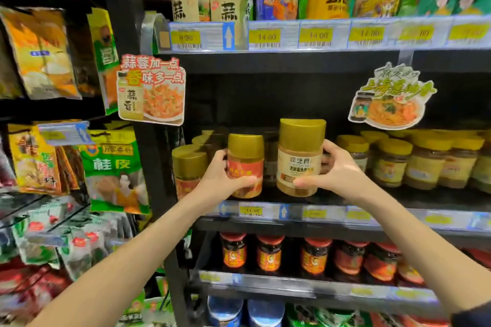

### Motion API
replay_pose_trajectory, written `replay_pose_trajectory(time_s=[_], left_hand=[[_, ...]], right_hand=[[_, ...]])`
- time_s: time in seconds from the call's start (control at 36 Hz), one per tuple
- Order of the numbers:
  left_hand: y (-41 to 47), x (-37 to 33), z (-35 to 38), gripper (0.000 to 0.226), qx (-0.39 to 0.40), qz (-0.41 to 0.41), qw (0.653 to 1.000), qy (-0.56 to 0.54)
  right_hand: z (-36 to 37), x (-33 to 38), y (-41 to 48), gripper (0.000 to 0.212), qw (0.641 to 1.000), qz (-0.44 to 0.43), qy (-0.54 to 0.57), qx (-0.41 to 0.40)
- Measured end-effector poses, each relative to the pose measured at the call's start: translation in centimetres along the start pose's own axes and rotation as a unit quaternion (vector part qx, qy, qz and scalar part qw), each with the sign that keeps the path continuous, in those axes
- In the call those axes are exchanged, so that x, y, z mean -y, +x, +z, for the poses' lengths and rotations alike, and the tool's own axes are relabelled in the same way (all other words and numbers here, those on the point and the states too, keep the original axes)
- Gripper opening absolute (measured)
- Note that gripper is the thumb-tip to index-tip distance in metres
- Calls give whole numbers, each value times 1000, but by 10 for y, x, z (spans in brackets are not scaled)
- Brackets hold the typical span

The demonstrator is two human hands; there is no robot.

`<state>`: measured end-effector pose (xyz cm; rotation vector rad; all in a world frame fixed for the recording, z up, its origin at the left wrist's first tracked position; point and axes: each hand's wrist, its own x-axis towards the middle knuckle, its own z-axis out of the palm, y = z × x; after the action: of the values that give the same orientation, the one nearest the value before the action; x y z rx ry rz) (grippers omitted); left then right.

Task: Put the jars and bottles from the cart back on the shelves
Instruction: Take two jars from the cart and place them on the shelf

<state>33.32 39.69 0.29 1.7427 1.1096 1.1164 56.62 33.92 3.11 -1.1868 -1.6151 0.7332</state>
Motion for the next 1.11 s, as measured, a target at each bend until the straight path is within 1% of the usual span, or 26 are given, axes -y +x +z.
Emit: replay_pose_trajectory(time_s=[0.11,0.25,0.31,0.42,0.44,0.56,0.69,0.78,0.92,1.03,1.11], left_hand=[[6,3,5,84,-6,-26,999,17],[12,15,4,80,-2,-69,996,52],[12,17,3,81,5,-87,994,62],[12,19,1,101,9,-100,992,75],[12,19,1,102,12,-100,991,87],[10,15,2,84,13,-98,987,124],[10,14,3,77,9,-79,983,168],[7,16,2,78,-4,-67,979,191],[2,20,1,82,-48,-53,976,207],[-2,21,0,83,-80,-45,967,236],[-7,24,-1,86,-93,-24,963,254]], right_hand=[[-8,-6,8,69,1000,4,-7,14],[-12,-15,15,87,999,15,-4,36],[-12,-19,16,91,999,18,-12,47],[-10,-26,19,84,998,17,-11,55],[-10,-27,20,83,998,18,-9,58],[-10,-28,19,80,998,16,-3,65],[-10,-31,19,81,997,17,2,69],[-8,-29,17,74,998,14,-1,62],[-2,-27,15,68,998,13,10,55],[2,-24,12,70,998,18,6,60],[5,-24,10,72,998,20,-2,61]])
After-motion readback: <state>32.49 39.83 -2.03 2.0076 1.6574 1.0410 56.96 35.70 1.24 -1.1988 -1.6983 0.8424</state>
